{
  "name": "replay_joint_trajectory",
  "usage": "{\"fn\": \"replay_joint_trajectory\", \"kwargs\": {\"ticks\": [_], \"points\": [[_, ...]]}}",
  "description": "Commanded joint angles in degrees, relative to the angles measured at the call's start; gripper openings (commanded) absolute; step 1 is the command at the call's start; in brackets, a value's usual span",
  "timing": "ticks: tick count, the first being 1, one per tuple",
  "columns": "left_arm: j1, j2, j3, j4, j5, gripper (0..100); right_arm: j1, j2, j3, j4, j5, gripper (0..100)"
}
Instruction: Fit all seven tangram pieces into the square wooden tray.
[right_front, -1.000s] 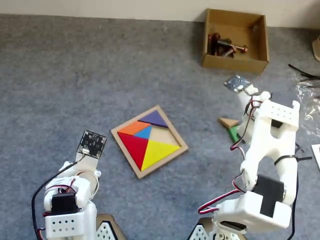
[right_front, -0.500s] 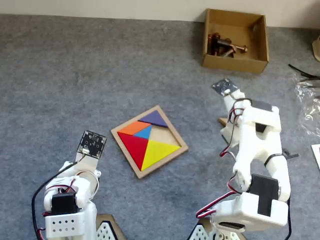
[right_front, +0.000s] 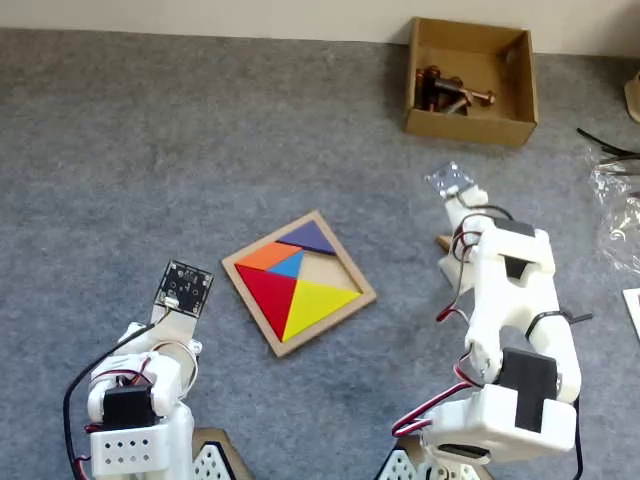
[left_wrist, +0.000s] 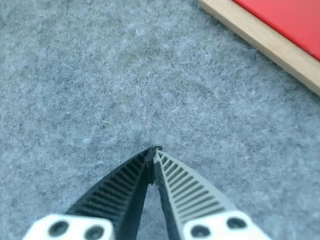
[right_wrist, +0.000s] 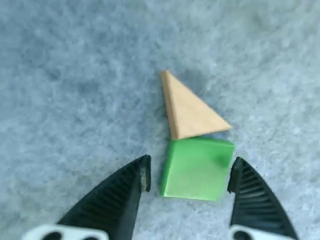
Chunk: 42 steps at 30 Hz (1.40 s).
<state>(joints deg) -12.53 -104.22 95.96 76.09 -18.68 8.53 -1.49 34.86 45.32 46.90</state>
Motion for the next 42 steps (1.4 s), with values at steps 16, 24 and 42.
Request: {"fn": "replay_joint_trajectory", "kwargs": {"ticks": [16,24,42], "points": [[-0.22,-0.48,1.19,0.44,0.62,1,3.03,6.55,-3.21,-1.71,3.25,24.6],[-0.22,-0.48,1.19,0.44,0.62,1,4.18,17.98,-11.47,-1.45,-2.99,24.1],[-0.22,-0.48,1.19,0.44,0.62,1,-4.44,5.05,-4.88,6.81,-5.27,14.3]]}}
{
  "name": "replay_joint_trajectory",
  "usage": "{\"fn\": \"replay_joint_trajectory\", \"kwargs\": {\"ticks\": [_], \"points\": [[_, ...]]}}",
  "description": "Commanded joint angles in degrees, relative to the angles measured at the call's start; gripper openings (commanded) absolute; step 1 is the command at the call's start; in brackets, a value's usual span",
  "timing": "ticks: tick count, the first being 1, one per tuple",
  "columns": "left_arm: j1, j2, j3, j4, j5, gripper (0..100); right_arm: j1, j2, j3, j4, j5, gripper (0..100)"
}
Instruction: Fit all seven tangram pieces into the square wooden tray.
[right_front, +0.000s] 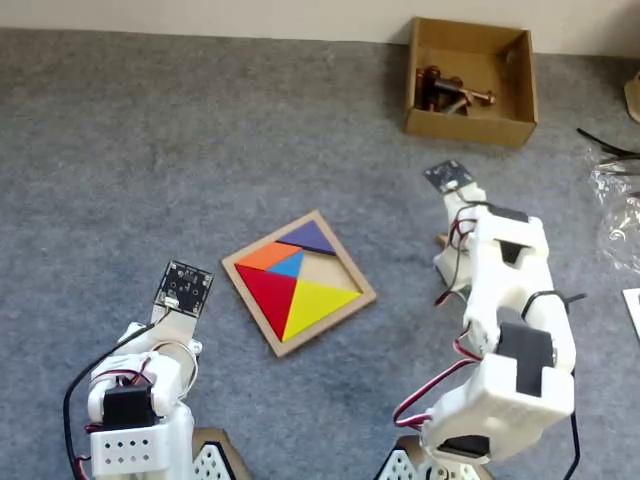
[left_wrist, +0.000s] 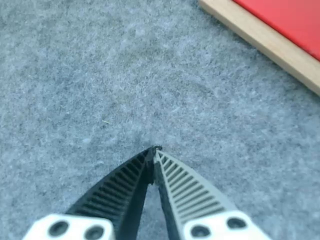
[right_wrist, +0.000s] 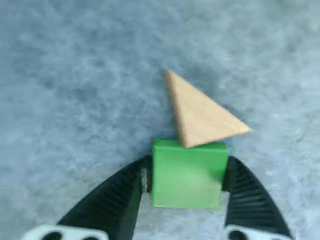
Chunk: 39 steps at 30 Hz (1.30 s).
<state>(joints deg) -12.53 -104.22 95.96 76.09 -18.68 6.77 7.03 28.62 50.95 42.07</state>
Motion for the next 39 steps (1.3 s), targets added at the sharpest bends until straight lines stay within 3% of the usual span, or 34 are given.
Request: {"fn": "replay_joint_trajectory", "kwargs": {"ticks": [1,10,23,31,39], "points": [[-0.22,-0.48,1.19,0.44,0.62,1,-3.12,-3.65,1.80,1.19,-0.44,11.9],[-0.22,-0.48,1.19,0.44,0.62,1,-3.21,-4.00,3.30,1.36,-0.44,8.6],[-0.22,-0.48,1.19,0.44,0.62,1,-3.82,-4.18,-4.88,17.98,-0.18,8.4],[-0.22,-0.48,1.19,0.44,0.62,1,-10.51,-4.18,-15.34,30.64,-0.44,8.4],[-0.22,-0.48,1.19,0.44,0.62,1,-18.68,-4.09,-20.00,32.22,-0.44,8.4]]}}
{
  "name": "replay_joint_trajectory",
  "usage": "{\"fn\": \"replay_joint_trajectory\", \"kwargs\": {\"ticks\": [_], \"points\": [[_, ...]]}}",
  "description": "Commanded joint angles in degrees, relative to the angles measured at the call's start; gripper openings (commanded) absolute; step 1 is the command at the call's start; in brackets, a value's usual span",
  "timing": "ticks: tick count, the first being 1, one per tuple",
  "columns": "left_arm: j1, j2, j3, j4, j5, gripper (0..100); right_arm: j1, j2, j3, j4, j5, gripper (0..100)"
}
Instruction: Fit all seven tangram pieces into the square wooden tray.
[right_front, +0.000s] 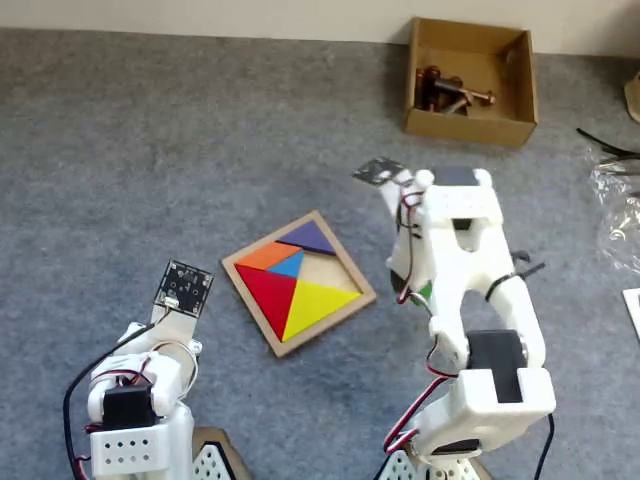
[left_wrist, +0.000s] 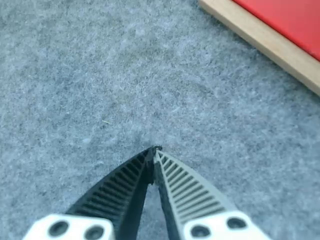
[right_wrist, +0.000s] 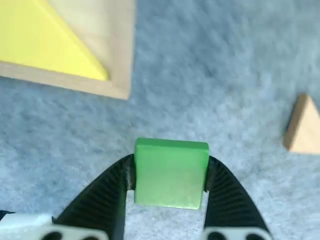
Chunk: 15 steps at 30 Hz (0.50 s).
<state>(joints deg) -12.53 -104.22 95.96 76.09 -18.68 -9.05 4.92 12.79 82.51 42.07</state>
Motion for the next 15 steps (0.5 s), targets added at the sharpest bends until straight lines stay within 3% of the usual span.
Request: {"fn": "replay_joint_trajectory", "kwargs": {"ticks": [1,15], "points": [[-0.22,-0.48,1.19,0.44,0.62,1,-3.65,-1.98,-4.62,0.66,-0.35,8.4],[-0.22,-0.48,1.19,0.44,0.62,1,-15.52,-1.54,-8.13,-5.23,0.09,8.5]]}}
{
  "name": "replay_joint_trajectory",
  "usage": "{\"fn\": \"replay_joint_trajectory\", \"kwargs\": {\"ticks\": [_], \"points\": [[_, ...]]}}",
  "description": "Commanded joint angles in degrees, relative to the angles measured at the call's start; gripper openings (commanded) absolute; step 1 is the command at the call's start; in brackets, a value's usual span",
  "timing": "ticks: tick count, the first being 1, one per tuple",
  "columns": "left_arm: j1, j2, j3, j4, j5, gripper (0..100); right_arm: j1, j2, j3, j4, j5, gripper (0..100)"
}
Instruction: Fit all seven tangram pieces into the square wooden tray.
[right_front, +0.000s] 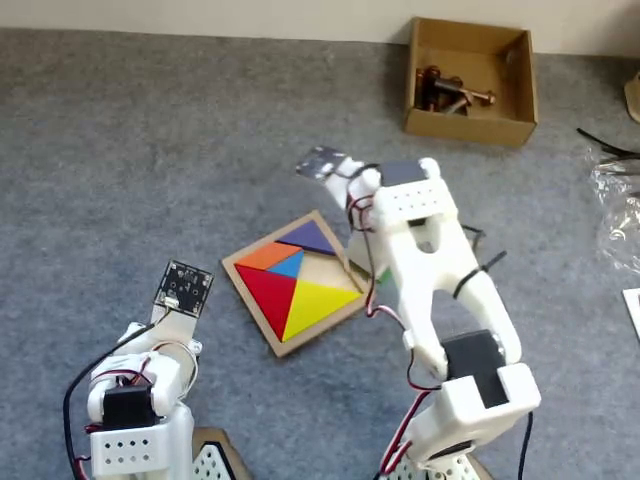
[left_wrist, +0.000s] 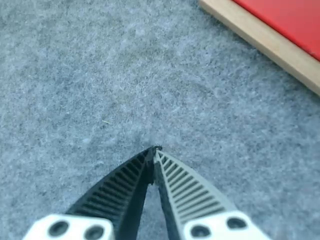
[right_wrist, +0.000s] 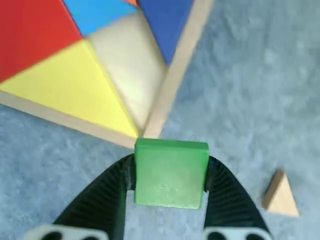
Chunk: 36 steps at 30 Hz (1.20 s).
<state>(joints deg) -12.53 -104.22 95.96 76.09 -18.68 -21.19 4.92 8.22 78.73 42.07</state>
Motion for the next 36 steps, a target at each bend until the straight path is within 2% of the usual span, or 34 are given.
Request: {"fn": "replay_joint_trajectory", "kwargs": {"ticks": [1,8,15,33,36], "points": [[-0.22,-0.48,1.19,0.44,0.62,1,-4.62,-1.45,-3.56,-1.54,0.26,8.5],[-0.22,-0.48,1.19,0.44,0.62,1,-9.80,-1.45,-3.82,-1.71,5.19,8.7],[-0.22,-0.48,1.19,0.44,0.62,1,-10.42,-1.27,-3.56,-8.22,0.44,8.7],[-0.22,-0.48,1.19,0.44,0.62,1,-10.86,17.80,-16.75,-6.29,0.88,8.8],[-0.22,-0.48,1.19,0.44,0.62,1,-12.09,18.15,-16.66,-5.05,4.13,8.8]]}}
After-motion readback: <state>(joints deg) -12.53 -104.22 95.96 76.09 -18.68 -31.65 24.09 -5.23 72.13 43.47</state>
